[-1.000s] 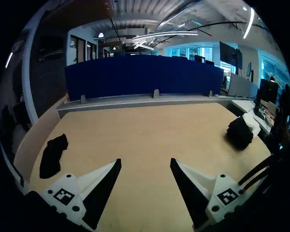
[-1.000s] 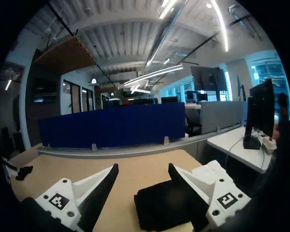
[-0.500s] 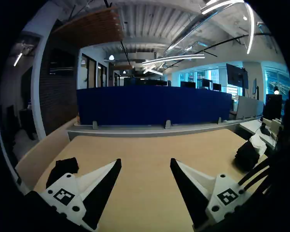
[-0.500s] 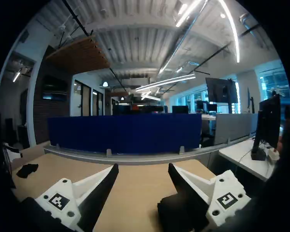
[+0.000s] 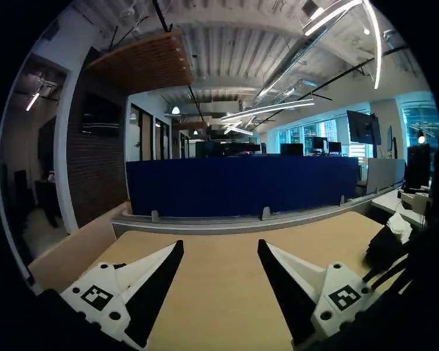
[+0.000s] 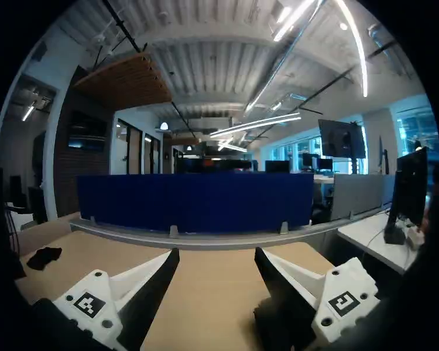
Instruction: Fold towel
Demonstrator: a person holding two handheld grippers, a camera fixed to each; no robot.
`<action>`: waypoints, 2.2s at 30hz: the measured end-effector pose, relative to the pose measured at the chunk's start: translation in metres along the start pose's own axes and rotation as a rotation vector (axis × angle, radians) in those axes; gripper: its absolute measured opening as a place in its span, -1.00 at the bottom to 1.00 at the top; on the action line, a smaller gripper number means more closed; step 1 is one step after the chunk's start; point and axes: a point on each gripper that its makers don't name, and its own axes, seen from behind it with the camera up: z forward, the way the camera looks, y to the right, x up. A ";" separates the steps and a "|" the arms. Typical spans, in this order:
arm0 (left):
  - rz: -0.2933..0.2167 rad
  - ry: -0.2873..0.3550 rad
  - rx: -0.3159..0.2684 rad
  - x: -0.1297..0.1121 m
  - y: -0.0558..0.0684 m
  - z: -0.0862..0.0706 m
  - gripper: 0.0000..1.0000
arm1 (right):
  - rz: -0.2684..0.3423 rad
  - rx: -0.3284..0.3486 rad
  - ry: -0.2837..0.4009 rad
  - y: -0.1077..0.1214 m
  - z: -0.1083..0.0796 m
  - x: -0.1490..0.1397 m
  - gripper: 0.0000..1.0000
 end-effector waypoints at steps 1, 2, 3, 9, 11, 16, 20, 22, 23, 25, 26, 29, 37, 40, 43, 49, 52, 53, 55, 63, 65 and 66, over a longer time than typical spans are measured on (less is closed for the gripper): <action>0.001 0.004 0.003 0.001 0.000 0.001 0.88 | 0.010 0.001 0.001 -0.001 0.000 0.000 0.99; 0.002 0.008 0.005 0.002 0.000 0.001 0.88 | 0.020 0.002 0.002 -0.002 0.000 0.000 0.99; 0.003 0.011 0.008 0.002 0.000 0.002 0.88 | 0.029 0.003 0.003 -0.003 0.000 0.000 0.99; 0.007 0.033 0.018 -0.001 0.000 0.010 0.88 | 0.064 0.001 0.005 -0.011 0.000 0.000 0.99; 0.022 0.040 0.023 -0.006 -0.002 0.012 0.87 | 0.065 0.004 0.000 -0.014 -0.001 -0.002 0.99; 0.062 0.054 0.042 -0.025 -0.009 0.016 0.88 | 0.060 0.003 0.004 -0.019 -0.001 -0.004 0.99; 0.088 0.069 0.053 -0.041 -0.013 0.018 0.88 | 0.052 0.009 0.014 -0.026 -0.001 -0.005 0.99; 0.095 0.080 0.056 -0.049 -0.014 0.019 0.88 | 0.051 0.014 0.021 -0.030 -0.001 -0.005 0.99; 0.097 0.085 0.057 -0.053 -0.014 0.019 0.88 | 0.051 0.017 0.025 -0.032 -0.001 -0.005 0.99; 0.097 0.095 0.058 -0.061 -0.015 0.020 0.88 | 0.048 0.021 0.036 -0.035 -0.001 -0.004 0.99; 0.096 0.099 0.058 -0.065 -0.015 0.020 0.88 | 0.045 0.021 0.041 -0.036 -0.002 -0.003 0.99; 0.093 0.110 0.057 -0.077 -0.016 0.021 0.88 | 0.038 0.021 0.053 -0.039 -0.002 -0.004 0.99; 0.091 0.125 0.049 -0.115 -0.017 0.028 0.88 | 0.028 0.020 0.068 -0.037 -0.005 -0.026 0.99; 0.086 0.127 0.046 -0.130 -0.018 0.032 0.89 | 0.026 0.018 0.074 -0.035 -0.007 -0.031 0.99; 0.072 0.121 0.050 -0.145 -0.020 0.035 0.88 | 0.026 0.019 0.078 -0.033 -0.007 -0.036 0.99; 0.025 0.120 0.044 -0.163 -0.022 0.039 0.88 | 0.020 0.020 0.084 -0.031 -0.006 -0.040 0.99; 0.010 0.123 0.045 -0.166 -0.024 0.040 0.88 | 0.017 0.025 0.082 -0.031 -0.007 -0.042 0.99; 0.009 0.123 0.046 -0.167 -0.025 0.041 0.88 | 0.015 0.025 0.080 -0.030 -0.008 -0.043 0.99; 0.010 0.123 0.049 -0.170 -0.026 0.041 0.88 | 0.010 0.024 0.076 -0.028 -0.009 -0.046 0.99; 0.003 0.119 0.045 -0.176 -0.027 0.043 0.88 | 0.010 0.002 0.063 -0.016 -0.012 -0.051 0.99; -0.001 0.112 0.044 -0.179 -0.027 0.044 0.88 | 0.015 0.005 0.063 -0.015 -0.013 -0.052 0.99; -0.003 0.109 0.043 -0.180 -0.027 0.045 0.88 | 0.017 0.007 0.063 -0.015 -0.013 -0.053 0.99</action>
